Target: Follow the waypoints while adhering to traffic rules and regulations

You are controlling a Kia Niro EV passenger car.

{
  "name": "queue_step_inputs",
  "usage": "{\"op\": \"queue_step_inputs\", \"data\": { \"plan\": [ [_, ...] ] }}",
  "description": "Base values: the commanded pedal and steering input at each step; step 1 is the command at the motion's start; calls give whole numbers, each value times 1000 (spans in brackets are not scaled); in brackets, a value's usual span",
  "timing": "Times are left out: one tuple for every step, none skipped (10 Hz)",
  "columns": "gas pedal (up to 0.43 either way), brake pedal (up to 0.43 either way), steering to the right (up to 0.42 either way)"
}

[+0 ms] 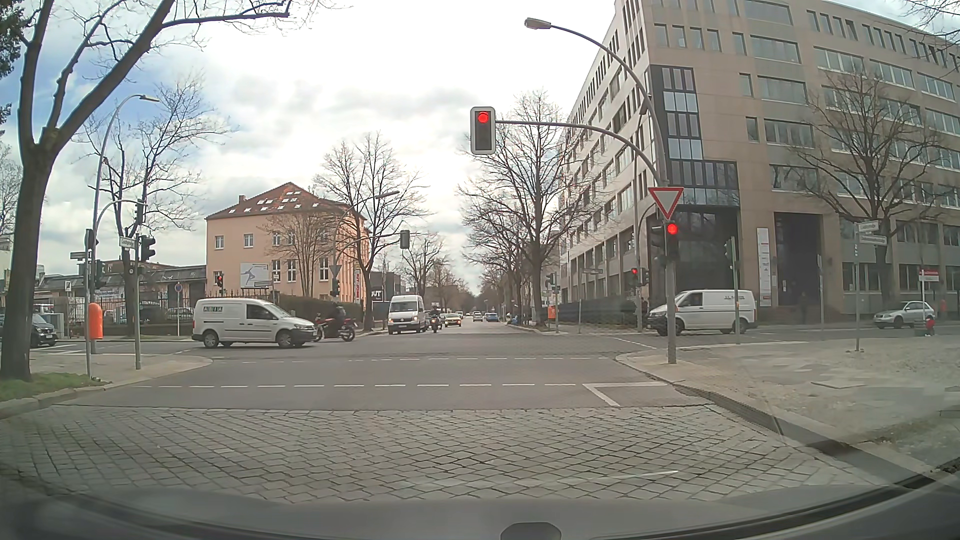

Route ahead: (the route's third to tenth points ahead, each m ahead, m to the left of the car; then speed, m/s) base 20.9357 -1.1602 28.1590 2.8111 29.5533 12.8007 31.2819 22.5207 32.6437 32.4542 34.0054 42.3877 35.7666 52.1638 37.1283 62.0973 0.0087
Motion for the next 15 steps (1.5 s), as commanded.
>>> {"op": "queue_step_inputs", "data": {
  "plan": [
    [0, 354, -27],
    [0, 354, -27],
    [0, 354, -27],
    [0, 354, -27],
    [0, 360, -27],
    [0, 360, -27],
    [0, 360, -27],
    [0, 360, -27],
    [0, 360, -27],
    [0, 360, -27],
    [0, 360, -27],
    [0, 360, -27],
    [0, 360, -27],
    [0, 360, -27],
    [0, 360, -27]
  ]
}}
